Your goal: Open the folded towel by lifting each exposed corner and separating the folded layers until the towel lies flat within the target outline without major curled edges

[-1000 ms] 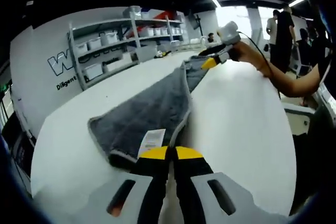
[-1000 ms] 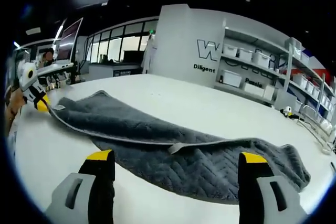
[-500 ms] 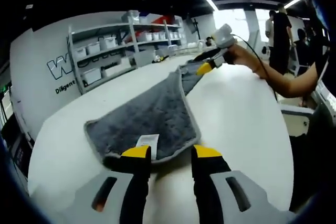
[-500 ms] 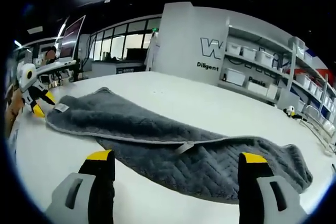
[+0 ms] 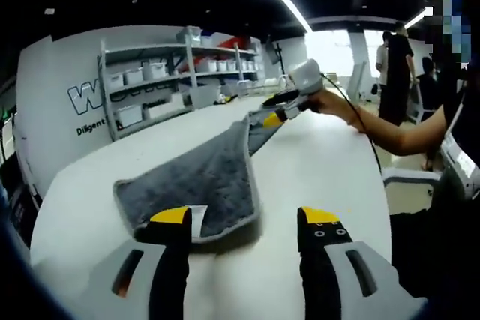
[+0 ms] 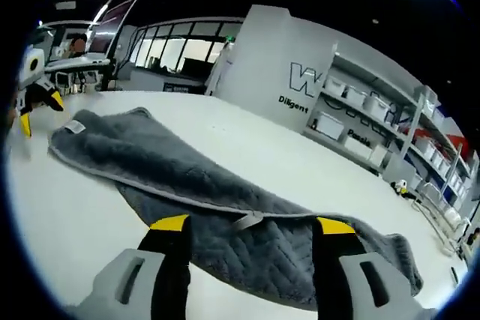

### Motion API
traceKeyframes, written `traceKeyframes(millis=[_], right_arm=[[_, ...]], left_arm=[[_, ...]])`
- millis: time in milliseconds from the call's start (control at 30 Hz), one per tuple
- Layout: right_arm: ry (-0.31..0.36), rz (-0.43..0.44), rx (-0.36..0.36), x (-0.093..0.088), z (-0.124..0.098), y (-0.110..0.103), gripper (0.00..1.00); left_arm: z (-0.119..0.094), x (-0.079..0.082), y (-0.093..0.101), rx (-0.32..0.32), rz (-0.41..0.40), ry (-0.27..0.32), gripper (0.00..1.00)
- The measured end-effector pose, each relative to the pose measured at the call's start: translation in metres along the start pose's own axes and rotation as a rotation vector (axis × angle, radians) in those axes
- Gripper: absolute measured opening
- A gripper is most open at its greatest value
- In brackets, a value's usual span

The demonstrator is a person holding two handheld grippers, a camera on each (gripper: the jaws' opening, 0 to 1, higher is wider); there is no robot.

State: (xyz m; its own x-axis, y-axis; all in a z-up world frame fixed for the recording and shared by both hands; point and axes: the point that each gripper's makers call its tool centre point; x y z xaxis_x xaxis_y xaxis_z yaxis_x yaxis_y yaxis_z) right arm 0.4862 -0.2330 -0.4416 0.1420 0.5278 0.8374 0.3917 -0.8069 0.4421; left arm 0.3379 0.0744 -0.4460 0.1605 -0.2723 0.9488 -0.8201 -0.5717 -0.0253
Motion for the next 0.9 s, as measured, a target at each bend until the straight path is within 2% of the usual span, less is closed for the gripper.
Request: traceKeyframes(millis=[67, 133, 200, 300, 500, 633, 767, 900], right_arm=[[0.021, 0.026, -0.019, 0.002, 0.004, 0.003, 0.44], [0.034, 0.032, -0.018, 0.003, 0.008, 0.003, 0.37], [0.041, 0.028, -0.019, 0.002, 0.012, 0.004, 0.37], [-0.018, 0.046, -0.019, -0.013, 0.018, 0.005, 0.37], [0.013, 0.146, 0.025, -0.015, 0.025, 0.000, 0.29], [0.013, 0.129, 0.036, -0.015, 0.029, -0.003, 0.20], [0.023, 0.123, 0.036, -0.015, 0.029, -0.002, 0.04], [0.031, 0.111, 0.044, -0.013, 0.027, -0.002, 0.02]], left_arm=[[0.001, -0.001, 0.005, -0.002, -0.002, -0.002, 0.66], [0.001, -0.005, 0.006, 0.013, -0.002, -0.022, 0.74], [0.002, -0.007, 0.007, 0.018, -0.011, -0.031, 0.85], [0.004, -0.016, 0.010, 0.021, -0.018, -0.061, 0.92], [0.008, -0.023, 0.008, 0.023, -0.038, -0.074, 0.96], [0.010, -0.022, 0.009, 0.020, -0.048, -0.078, 0.97], [0.010, -0.019, 0.014, 0.010, -0.054, -0.066, 0.97], [0.009, -0.016, 0.018, 0.000, -0.060, -0.056, 0.97]])
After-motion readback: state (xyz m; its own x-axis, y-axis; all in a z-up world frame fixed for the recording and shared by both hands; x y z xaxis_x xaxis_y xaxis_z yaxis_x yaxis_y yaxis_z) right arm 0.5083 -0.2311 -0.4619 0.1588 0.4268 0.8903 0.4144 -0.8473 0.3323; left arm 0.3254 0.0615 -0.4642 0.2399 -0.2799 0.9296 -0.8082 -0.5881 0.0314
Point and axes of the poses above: the point that each gripper's makers call its tool centre point, and the gripper's own axes: z roughly forward along the fingers, y roughly to its right, x roughly out of its top, and after that the axes turned 7 degrees about -z, right-handed
